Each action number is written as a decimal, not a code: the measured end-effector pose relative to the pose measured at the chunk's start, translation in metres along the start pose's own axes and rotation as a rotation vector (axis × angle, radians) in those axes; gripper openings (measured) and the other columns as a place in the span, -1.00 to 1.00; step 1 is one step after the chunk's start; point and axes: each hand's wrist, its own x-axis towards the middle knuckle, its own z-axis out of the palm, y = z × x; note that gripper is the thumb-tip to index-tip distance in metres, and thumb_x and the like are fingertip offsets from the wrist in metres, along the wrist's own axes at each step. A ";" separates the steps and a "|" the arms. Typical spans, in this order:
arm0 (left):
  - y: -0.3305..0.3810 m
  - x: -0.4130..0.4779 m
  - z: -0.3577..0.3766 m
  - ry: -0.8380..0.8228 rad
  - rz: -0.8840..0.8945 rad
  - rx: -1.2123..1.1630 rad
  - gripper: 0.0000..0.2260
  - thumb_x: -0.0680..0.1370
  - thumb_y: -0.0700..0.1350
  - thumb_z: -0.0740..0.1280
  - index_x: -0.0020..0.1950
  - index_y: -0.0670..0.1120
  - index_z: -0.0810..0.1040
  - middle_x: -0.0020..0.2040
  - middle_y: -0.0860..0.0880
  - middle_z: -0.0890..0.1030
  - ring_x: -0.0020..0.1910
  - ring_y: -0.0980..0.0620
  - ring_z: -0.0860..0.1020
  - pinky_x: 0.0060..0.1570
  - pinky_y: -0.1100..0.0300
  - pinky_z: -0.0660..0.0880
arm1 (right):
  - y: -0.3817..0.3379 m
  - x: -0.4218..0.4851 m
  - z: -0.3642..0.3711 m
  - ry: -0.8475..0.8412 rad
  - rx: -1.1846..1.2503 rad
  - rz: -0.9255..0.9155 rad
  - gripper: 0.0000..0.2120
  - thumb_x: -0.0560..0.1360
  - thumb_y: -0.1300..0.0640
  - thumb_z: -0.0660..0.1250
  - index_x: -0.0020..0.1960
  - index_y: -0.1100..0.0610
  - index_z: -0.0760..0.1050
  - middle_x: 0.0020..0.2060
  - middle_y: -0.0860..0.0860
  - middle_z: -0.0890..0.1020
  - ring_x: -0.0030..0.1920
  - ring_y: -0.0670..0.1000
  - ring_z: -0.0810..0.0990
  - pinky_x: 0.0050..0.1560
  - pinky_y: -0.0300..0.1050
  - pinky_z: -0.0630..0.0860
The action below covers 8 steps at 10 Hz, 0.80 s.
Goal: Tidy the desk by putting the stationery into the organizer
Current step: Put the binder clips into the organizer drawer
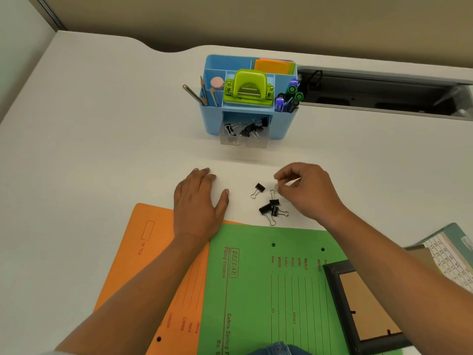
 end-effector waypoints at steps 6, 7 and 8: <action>0.000 0.000 0.001 0.009 -0.004 0.006 -0.63 0.56 0.10 0.26 0.24 -0.10 0.51 0.34 -0.04 0.48 0.42 -0.06 0.34 0.40 0.00 0.22 | 0.002 -0.024 0.029 -0.047 -0.585 -0.057 -0.75 0.36 -0.16 0.37 -0.08 -0.03 0.49 -0.15 -0.08 0.57 -0.16 0.05 0.53 -0.26 -0.12 0.38; 0.000 0.001 0.001 0.006 -0.004 0.010 -0.63 0.56 0.10 0.26 0.25 -0.10 0.51 0.34 -0.04 0.48 0.42 -0.06 0.35 0.40 0.00 0.23 | -0.001 -0.022 0.030 -0.046 -0.545 -0.052 -0.80 0.35 -0.13 0.37 -0.14 -0.04 0.49 -0.19 -0.10 0.58 -0.19 0.04 0.54 -0.25 -0.13 0.41; 0.000 0.000 0.001 0.005 -0.002 0.011 -0.63 0.56 0.10 0.27 0.24 -0.11 0.52 0.34 -0.04 0.49 0.41 -0.06 0.35 0.40 -0.01 0.24 | -0.003 -0.019 0.030 -0.041 -0.546 -0.058 -0.72 0.33 -0.16 0.40 -0.07 -0.05 0.45 -0.17 -0.12 0.53 -0.17 0.02 0.52 -0.23 -0.12 0.41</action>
